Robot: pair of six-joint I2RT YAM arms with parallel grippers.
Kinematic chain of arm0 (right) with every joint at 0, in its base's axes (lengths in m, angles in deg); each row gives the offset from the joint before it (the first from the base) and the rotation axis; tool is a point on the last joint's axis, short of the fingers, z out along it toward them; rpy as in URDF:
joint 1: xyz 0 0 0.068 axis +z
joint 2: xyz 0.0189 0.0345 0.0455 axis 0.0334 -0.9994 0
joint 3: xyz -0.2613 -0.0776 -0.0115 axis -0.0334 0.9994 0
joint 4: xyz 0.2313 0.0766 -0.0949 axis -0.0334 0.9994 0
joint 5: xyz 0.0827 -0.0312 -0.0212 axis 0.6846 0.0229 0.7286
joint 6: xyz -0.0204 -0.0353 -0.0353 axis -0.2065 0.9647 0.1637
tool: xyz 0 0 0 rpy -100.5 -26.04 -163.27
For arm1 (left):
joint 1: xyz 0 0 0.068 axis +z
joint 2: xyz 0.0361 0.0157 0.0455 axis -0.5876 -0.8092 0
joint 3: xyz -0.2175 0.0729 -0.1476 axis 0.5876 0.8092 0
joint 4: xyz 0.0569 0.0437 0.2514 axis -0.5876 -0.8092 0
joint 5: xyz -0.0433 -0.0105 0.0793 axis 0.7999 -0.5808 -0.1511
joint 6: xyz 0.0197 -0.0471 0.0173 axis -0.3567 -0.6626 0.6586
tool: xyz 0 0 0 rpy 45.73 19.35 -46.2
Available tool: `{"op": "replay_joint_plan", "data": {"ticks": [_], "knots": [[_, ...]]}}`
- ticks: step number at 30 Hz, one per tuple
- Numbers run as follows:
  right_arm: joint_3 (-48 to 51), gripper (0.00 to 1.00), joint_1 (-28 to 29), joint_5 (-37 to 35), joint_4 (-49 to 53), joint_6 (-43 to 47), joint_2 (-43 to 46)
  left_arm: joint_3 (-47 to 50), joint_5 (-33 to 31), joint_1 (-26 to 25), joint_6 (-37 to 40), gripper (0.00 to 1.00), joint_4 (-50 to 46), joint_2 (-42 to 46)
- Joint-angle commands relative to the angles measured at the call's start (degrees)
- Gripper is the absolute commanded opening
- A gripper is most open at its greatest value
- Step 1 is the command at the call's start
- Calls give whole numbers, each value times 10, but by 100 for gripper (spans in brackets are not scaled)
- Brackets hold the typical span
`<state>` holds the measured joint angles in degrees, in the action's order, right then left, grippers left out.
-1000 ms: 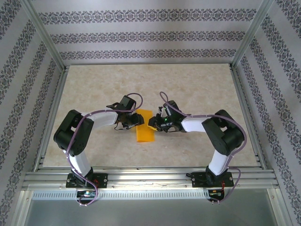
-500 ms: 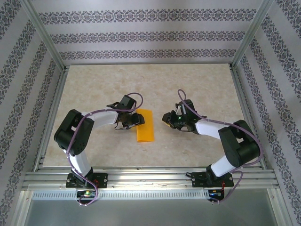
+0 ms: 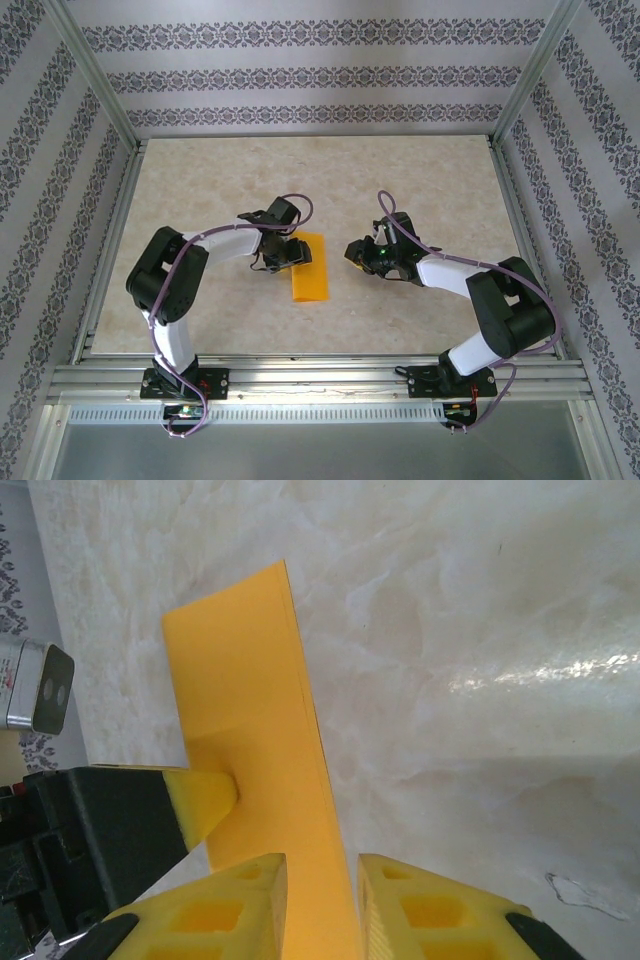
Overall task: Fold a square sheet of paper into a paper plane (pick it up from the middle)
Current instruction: Hold the paper at the center of the table.
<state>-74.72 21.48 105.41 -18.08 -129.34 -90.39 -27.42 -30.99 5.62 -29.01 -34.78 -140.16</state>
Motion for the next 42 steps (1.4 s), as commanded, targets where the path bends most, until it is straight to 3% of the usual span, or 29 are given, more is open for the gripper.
{"op": "replay_joint_plan", "data": {"ticks": [1, 15, 21, 42], "knots": [[-6, 26, 2, 16, -3, 9, -8, -3, -58, -11, 12, 60, -12, -51], [-6, 26, 9, 24, -6, 11, -16, 6, -55, -18, -25, 60, 8, -67], [-40, 15, 31, 66, 12, 49, -40, 5, -61, -19, -28, 60, 4, -67], [-27, 14, 30, 10, 25, 38, -32, 2, -70, -24, -47, 60, 4, -85]]}}
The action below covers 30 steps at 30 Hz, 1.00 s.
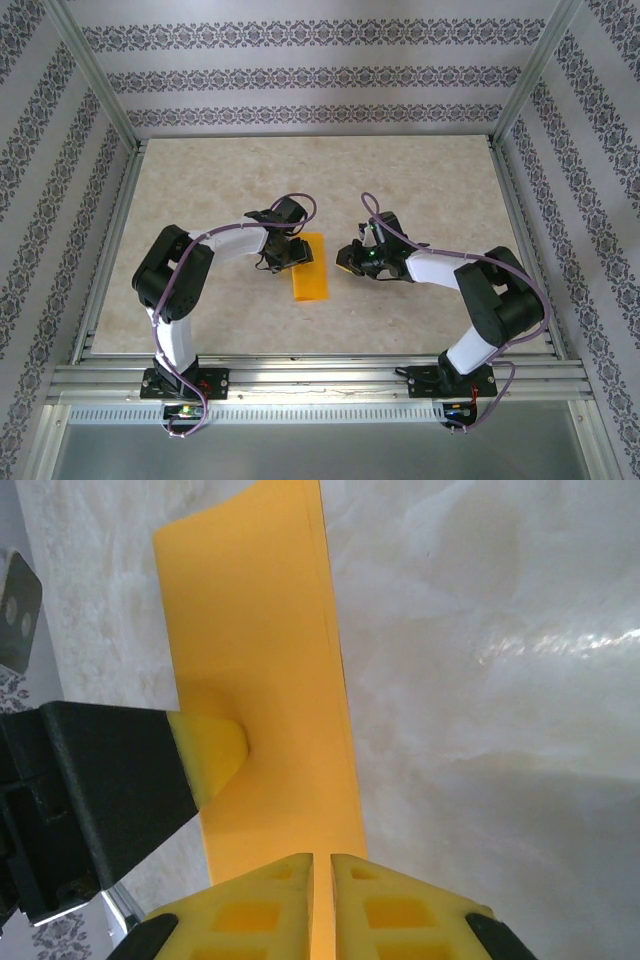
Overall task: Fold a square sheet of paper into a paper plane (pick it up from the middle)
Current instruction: Hold the paper at the center of the table.
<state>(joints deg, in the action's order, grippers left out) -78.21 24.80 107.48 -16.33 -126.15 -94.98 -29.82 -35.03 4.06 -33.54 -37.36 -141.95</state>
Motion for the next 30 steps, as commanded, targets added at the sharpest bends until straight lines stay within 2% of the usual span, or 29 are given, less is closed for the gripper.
{"op": "replay_joint_plan", "data": {"ticks": [1, 8, 30], "knots": [[8, 14, -4, -11, 7, 6, 14, 24, -30, -9, 3, 60, 30, -67], [8, 14, -4, -13, 6, 4, 14, 3, -36, -10, 42, 59, 8, -74], [11, 15, -5, -8, 4, 4, 13, -22, -40, -10, 68, 61, -1, -93]]}}
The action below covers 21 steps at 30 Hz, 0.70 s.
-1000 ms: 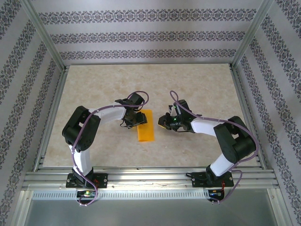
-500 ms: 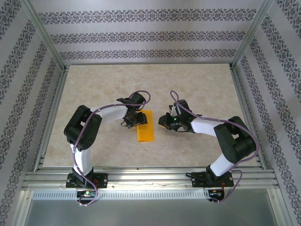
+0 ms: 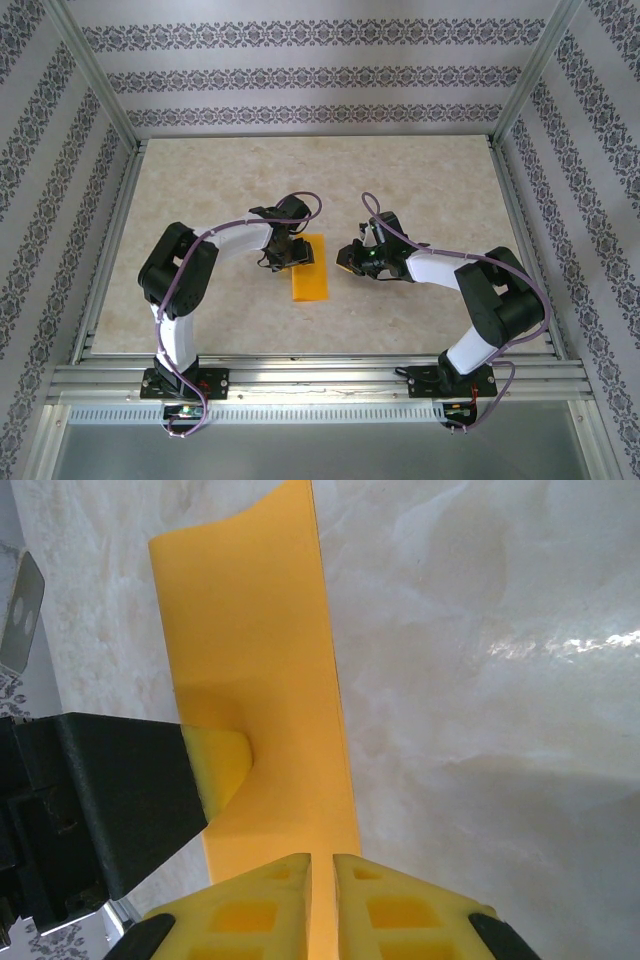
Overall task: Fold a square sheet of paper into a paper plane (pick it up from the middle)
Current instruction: Hold the paper at the center of the table.
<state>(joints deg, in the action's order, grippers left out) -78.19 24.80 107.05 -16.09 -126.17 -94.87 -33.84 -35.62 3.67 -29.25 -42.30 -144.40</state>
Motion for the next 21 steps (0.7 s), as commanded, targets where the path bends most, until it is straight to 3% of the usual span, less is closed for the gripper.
{"op": "replay_joint_plan", "data": {"ticks": [1, 21], "knots": [[12, 15, -5, -4, 1, 3, 12, 17, -35, -6, 26, 61, 47, -69], [11, 15, -5, -2, -1, 2, 10, 32, -22, -6, -20, 60, 67, -81]]}}
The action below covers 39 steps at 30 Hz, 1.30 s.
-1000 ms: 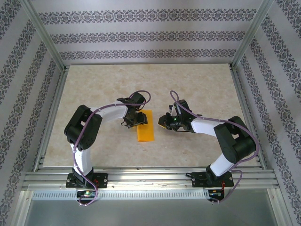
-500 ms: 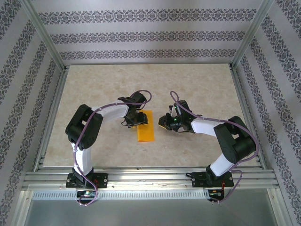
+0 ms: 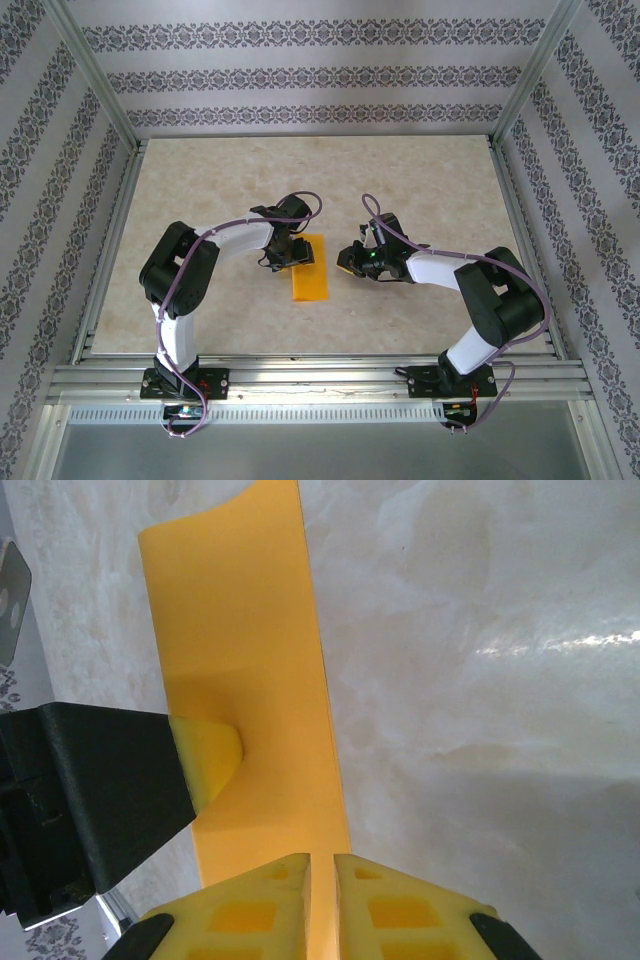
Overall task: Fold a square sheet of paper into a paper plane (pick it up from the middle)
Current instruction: Hold the paper at the center of the table.
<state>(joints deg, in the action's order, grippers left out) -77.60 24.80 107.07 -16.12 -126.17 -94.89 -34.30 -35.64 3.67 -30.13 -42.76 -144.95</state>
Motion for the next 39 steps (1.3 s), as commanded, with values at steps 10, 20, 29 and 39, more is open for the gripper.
{"op": "replay_joint_plan", "data": {"ticks": [10, 20, 29, 39], "knots": [[5, 15, -5, -1, -1, 1, 7, 37, -12, -7, -14, 62, 78, -84], [2, 15, -4, 0, -4, 0, 4, 34, -20, -6, -9, 62, 69, -89], [-6, 15, 3, 14, -12, -1, -10, 33, -18, -7, -10, 62, 71, -89], [-45, 10, 29, 22, -13, 0, -50, 38, -16, -6, -12, 61, 76, -88]]}}
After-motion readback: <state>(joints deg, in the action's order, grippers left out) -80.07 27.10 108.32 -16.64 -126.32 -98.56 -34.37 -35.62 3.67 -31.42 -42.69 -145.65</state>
